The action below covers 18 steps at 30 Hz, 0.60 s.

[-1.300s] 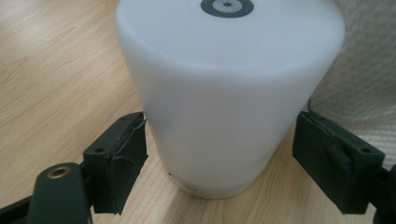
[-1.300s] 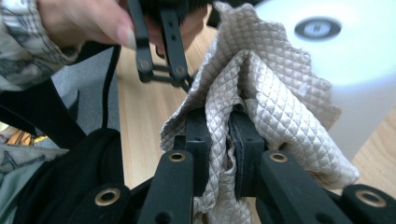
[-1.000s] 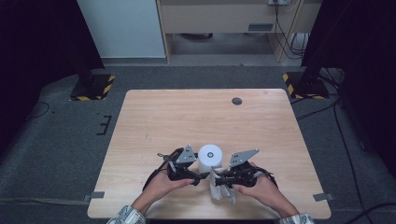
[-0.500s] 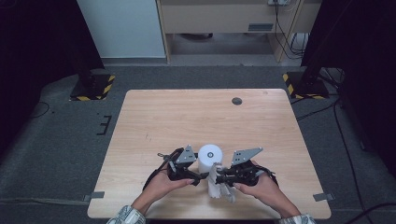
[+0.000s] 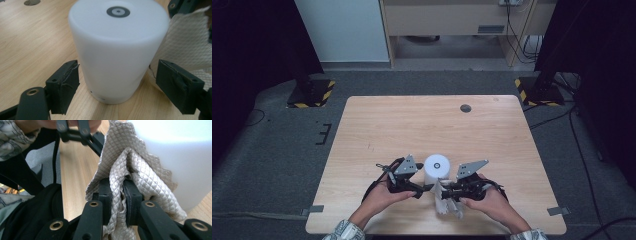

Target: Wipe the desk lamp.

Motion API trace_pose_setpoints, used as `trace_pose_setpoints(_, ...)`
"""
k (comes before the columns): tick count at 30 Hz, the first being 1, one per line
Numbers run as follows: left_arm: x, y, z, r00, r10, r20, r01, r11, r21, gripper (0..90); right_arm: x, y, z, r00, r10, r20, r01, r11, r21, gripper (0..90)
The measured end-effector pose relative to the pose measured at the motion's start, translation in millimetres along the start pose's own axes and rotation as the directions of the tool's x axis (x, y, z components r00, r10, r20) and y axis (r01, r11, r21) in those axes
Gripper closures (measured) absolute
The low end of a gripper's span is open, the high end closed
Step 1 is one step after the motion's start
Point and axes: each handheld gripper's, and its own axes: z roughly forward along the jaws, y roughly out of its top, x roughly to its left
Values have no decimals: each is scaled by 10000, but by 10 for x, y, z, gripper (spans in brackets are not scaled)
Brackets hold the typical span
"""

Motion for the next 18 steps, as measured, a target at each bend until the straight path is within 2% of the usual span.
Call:
trace_pose_setpoints(7,7,124,-53,9998,33,180,-24,9987,-501,139,-14,-27,30,10000,88,18,-88,9999,130,790)
trace_pose_setpoints(11,39,209,-68,9994,-187,278,208,9966,-792,130,-18,-30,40,10000,89,28,-89,9998,160,790)
trace_pose_setpoints(18,61,357,-20,9995,-28,326,57,9960,-890,128,-21,-35,63,10000,90,11,-90,9997,228,791)
